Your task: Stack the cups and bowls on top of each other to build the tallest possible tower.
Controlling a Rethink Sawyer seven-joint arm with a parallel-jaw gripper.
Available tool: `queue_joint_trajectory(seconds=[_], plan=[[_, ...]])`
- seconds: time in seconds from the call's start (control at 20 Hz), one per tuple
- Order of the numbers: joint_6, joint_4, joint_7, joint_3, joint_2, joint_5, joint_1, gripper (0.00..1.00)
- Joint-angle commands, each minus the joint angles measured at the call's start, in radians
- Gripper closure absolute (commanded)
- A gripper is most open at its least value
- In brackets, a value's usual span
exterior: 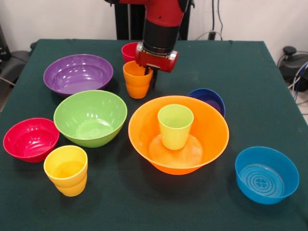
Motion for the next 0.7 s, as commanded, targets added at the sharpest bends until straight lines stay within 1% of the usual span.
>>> queue_joint_trajectory(seconds=[0.05, 0.2, 0.3, 0.6, 0.7], plan=[[-0.018, -0.050, -0.113, 0.144, 0.024, -0.058, -0.086, 1.00], [-0.002, -0.040, -0.087, 0.140, 0.015, -0.041, -0.075, 1.00], [0.018, -0.028, -0.085, 0.145, -0.001, -0.033, -0.068, 1.00], [0.102, 0.008, -0.110, 0.184, -0.076, 0.009, -0.072, 1.00], [0.145, 0.011, -0.127, 0.199, -0.098, 0.028, -0.082, 1.00]])
